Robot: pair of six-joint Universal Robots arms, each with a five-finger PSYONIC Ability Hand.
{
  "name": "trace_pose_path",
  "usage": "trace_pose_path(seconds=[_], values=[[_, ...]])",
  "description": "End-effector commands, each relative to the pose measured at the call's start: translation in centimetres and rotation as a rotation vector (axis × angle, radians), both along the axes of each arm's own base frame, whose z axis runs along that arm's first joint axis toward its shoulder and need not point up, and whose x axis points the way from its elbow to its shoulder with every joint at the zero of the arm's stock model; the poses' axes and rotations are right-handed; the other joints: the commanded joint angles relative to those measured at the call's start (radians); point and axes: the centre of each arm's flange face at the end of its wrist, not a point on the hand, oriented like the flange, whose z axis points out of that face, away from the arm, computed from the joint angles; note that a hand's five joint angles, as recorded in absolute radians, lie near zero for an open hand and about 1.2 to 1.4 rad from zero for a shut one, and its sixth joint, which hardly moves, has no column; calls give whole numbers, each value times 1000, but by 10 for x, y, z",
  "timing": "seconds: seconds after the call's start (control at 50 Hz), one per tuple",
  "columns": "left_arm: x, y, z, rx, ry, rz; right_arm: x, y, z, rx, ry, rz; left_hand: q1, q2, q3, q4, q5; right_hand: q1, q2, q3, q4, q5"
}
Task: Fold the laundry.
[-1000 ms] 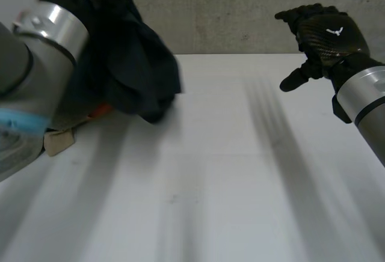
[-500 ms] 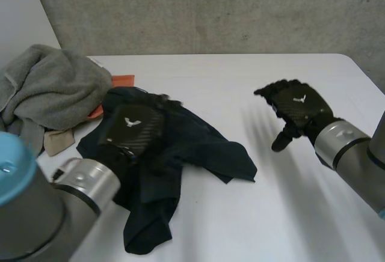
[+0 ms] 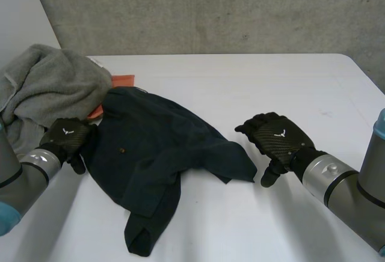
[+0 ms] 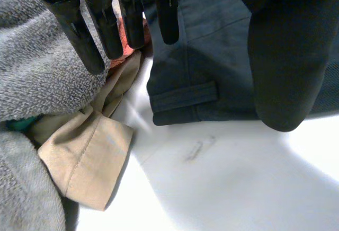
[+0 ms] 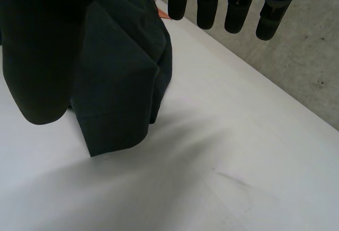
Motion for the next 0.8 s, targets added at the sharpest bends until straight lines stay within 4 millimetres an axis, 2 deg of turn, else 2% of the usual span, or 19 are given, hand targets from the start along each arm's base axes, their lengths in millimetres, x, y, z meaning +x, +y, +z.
trace_pose_path(seconds=[0.02, 0.16, 0.4, 0.42, 0.48, 0.5, 0.58, 0.6, 0.64, 0.66, 0.72, 0.74, 0.8], values=[[-2, -16, -3, -43, 40, -36, 1, 1, -6, 12, 9, -2, 147, 150, 152, 148, 145, -49, -34, -32, -32, -39], [-9, -25, -5, -76, 59, -48, 0, 0, -11, 25, 14, -6, 156, 159, 161, 157, 153, -49, -34, -32, -32, -39], [-14, -36, -20, -76, 10, -69, -1, -2, -18, 36, 31, -6, 188, 191, 193, 189, 186, -49, -34, -32, -32, -39], [-14, -38, -20, -80, 6, -69, -1, -2, -18, 35, 31, -6, 226, 229, 231, 227, 224, -49, -34, -32, -32, -39], [-14, -44, -17, -105, -12, -66, -1, -2, -17, 33, 31, -6, 911, 914, 916, 912, 909, -49, -34, -32, -32, -39], [-13, -47, -14, -116, -13, -60, -1, -2, -17, 32, 31, -6, 1029, 1032, 1034, 1031, 1027, -49, -34, -32, -32, -39], [-13, -65, 21, -240, -8, -7, 0, -2, -14, 22, 27, -6, 1030, 1033, 1036, 1032, 1028, -49, -34, -32, -32, -39], [-16, -73, 40, -302, 19, 19, 0, -2, -12, 16, 24, -8, 1030, 1033, 1036, 1032, 1028, -49, -34, -32, -32, -39], [-22, -79, 63, -364, 64, 31, 0, -2, -10, 8, 23, -12, 1030, 1033, 1036, 1032, 1028, -49, -34, -32, -32, -39], [-30, -84, 86, -422, 123, 38, -1, -3, -9, 6, 21, -14, 1030, 1033, 1036, 1032, 1028, -49, -34, -32, -32, -39], [-46, -84, 123, -500, 231, 20, -2, -5, -2, -12, 11, -30, 1030, 1033, 1036, 1032, 1028, -49, -34, -32, -32, -39], [-58, -80, 146, -539, 310, -9, -3, -7, 0, -18, 7, -37, 1030, 1033, 1036, 1032, 1028, -49, -34, -32, -32, -39], [-79, -66, 176, -579, 426, -65, -10, -16, 9, -40, -14, -88, 1030, 1033, 1036, 1032, 1028, -49, -34, -32, -32, -39]])
